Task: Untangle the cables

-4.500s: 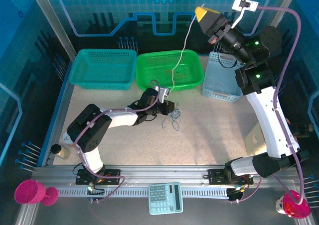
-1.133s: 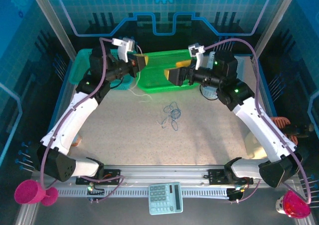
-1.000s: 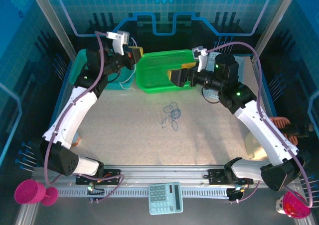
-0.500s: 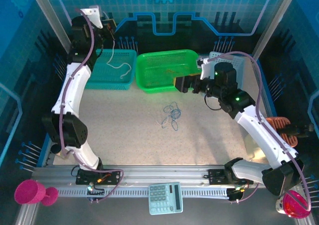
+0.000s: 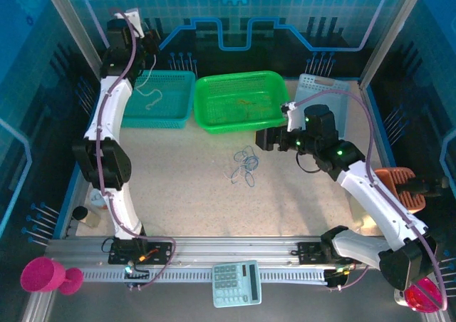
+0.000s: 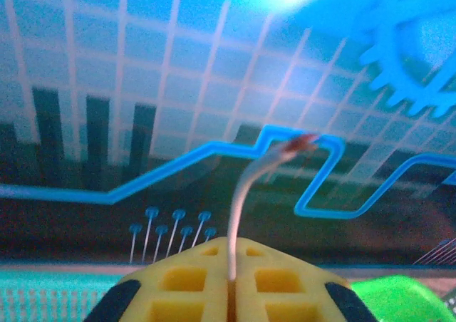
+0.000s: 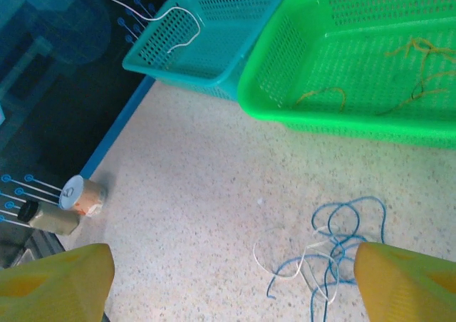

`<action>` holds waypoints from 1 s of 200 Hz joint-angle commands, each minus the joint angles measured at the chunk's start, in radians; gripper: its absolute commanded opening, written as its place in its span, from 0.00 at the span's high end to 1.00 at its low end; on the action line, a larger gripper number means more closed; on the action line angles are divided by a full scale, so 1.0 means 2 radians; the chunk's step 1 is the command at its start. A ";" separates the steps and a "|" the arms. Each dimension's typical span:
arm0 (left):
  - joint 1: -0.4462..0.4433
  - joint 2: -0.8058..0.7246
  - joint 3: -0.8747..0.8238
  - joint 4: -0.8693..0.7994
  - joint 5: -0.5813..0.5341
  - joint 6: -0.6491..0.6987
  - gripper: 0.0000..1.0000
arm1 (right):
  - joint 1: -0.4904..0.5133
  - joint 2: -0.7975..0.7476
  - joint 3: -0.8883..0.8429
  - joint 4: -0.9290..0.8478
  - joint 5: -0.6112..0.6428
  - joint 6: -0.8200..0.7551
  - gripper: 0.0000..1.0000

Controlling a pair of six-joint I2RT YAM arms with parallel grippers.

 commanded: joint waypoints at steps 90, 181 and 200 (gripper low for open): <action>0.024 -0.020 0.000 -0.056 0.079 -0.091 0.01 | 0.040 0.063 -0.017 -0.016 0.032 -0.036 0.23; -0.095 -0.303 -0.394 0.022 0.102 -0.196 0.01 | 0.047 0.108 -0.039 0.022 0.069 -0.015 0.27; -0.149 -0.362 -0.476 -0.007 0.045 -0.183 0.01 | 0.043 0.107 -0.054 0.035 0.079 -0.005 0.28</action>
